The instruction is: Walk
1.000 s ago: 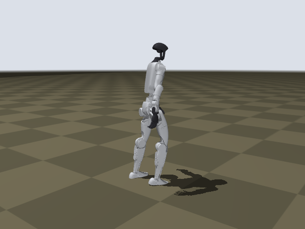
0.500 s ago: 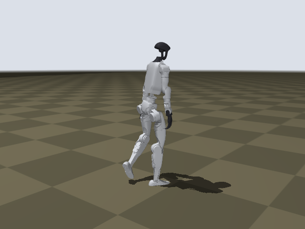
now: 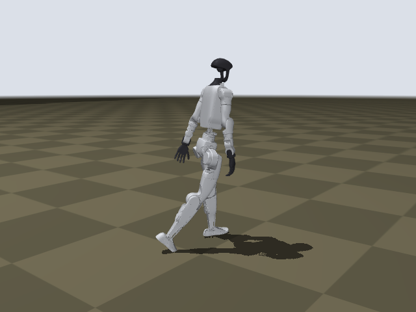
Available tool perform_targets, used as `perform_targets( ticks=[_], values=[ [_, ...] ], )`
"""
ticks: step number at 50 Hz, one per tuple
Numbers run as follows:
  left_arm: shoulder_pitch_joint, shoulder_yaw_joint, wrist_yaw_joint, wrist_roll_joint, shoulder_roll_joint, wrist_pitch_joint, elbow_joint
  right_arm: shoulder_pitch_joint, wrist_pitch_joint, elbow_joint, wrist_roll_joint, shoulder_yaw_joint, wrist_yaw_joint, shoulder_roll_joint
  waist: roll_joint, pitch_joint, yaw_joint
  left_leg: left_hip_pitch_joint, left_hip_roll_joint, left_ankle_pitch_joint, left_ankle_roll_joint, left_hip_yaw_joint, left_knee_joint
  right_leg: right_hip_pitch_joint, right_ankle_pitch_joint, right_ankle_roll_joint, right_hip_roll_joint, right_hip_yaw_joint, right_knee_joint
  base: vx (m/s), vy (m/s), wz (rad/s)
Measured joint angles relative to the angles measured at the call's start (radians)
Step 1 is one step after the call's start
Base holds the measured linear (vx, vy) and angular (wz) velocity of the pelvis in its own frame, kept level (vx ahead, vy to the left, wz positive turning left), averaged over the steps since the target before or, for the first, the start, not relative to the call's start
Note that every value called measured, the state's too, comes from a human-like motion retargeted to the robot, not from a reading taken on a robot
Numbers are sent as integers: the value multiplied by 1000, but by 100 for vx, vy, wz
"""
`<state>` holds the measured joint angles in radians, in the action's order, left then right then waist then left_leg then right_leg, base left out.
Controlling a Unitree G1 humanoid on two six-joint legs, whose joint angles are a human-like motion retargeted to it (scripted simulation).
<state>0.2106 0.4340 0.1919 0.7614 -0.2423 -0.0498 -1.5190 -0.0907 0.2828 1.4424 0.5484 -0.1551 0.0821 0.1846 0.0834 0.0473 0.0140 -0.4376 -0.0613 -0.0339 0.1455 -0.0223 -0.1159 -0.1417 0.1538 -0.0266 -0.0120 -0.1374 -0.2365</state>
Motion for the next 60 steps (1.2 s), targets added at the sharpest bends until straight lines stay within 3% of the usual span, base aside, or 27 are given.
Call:
perform_targets(
  ticks=[2, 5, 8, 10, 14, 18, 22, 25, 30, 35, 40, 45, 49, 52, 54, 58, 60],
  values=[
    [-52, -13, -11, -20, -4, -4, 4, 26, -4, 24, -14, 4, 7, 21, -32, -14, 11, 55, 35, -40, -22, -30, -2, 32, 144, -46, -35, -8, -123, 55, 16, -6],
    [-127, -43, -26, -48, -12, -16, 13, 74, -18, 39, -4, 2, 18, 49, -89, -2, 31, 106, 91, -92, -57, -35, -5, 129, 186, -87, -41, -70, -328, 72, 20, -17],
    [-231, -82, -27, -58, -33, -24, 20, 124, -27, 36, 15, 24, 18, 69, -122, 5, 38, 146, 122, -129, -87, -30, -12, 258, 28, -49, -45, -69, -463, 71, 18, -9],
    [-302, -103, -30, -57, -45, -31, 34, 148, -28, 40, 7, 37, 23, 78, -134, -7, 55, 183, 125, -144, -100, -11, -6, 331, -29, -100, -54, -39, -482, 52, 11, 33],
    [-419, -126, -39, -80, -40, -74, 90, 176, -33, 47, 4, 53, 27, 96, -129, -24, 86, 266, 111, -166, -125, -14, 18, 427, -128, -159, 28, -46, -342, 52, 10, 29],
    [-497, -151, -36, -124, -30, -129, 149, 185, -41, 54, 12, 56, 29, 101, -81, -40, 111, 360, 76, -194, -173, -26, 31, 472, -110, -230, 96, -23, -37, 50, -6, 18],
    [-546, -174, -15, -145, -26, -169, 187, 162, -45, 60, 10, 61, 31, 86, -54, -75, 91, 462, 117, -209, -273, -55, 31, 522, -86, -235, 78, -49, 209, 57, -35, -16],
    [-545, -198, -9, -141, -12, -182, 190, 163, -40, 55, 11, 66, 30, 74, -82, -67, 102, 503, 133, -202, -328, -34, 9, 522, -134, -235, 78, -71, 299, 76, 8, 48],
    [-487, -234, -6, -86, 27, -172, 142, 183, -27, 52, -4, 72, 25, 67, -87, -42, 162, 561, 48, -61, -404, 58, -40, 445, -48, -235, 196, -120, 246, 70, 23, 114],
    [-408, -221, -27, -27, 40, -115, 64, 123, -25, 42, -7, 62, 28, 78, -75, -35, 161, 507, -93, 240, -407, -24, -198, 455, -95, -231, 294, -37, 147, 55, 35, 70],
    [-314, -174, -44, -3, 8, -59, -8, 71, -14, -7, -11, 42, 21, 71, -5, -20, 174, 309, -70, 425, -407, -289, -551, 414, -132, -204, 382, -135, 140, 36, 11, 85],
    [-209, -80, -56, -37, 18, -42, -14, 6, -11, -47, -18, 28, 14, 77, 13, -53, 153, 195, -61, 276, -407, -225, -696, 344, -193, -151, 347, -126, 148, 46, -28, -14],
    [-144, -35, -58, -64, 34, -41, -9, -26, -6, -60, -34, 31, 4, 75, 5, -71, 110, 165, -77, 154, -407, -114, -571, 288, -227, -106, 280, -128, 167, 41, -26, -56],
    [-97, -14, -60, -65, 44, -40, -1, -24, -2, -66, -36, 24, -1, 64, -4, -75, 89, 186, -30, 97, -401, 12, -389, 232, -257, -49, 188, -135, 189, 38, -53, -52],
    [-76, -6, -61, -67, 41, -40, 6, -22, -1, -66, -34, 17, -5, 50, -21, -82, 86, 185, 15, 56, -347, 74, -299, 200, -272, -20, 125, -139, 202, 31, -27, -27],
    [-64, 2, -66, -71, 45, -40, 14, -13, 1, -55, -29, 7, -7, 33, -15, -81, 76, 179, -4, 25, -157, 177, -113, 160, -295, -14, 106, -128, 208, 24, 1, -29],
    [-68, 4, -67, -74, 46, -40, 17, -4, 2, -45, -26, -1, -5, 25, -14, -85, 66, 190, -3, 67, -120, 214, -22, 137, -305, -12, 93, -119, 209, 27, 9, -51]
  ],
)
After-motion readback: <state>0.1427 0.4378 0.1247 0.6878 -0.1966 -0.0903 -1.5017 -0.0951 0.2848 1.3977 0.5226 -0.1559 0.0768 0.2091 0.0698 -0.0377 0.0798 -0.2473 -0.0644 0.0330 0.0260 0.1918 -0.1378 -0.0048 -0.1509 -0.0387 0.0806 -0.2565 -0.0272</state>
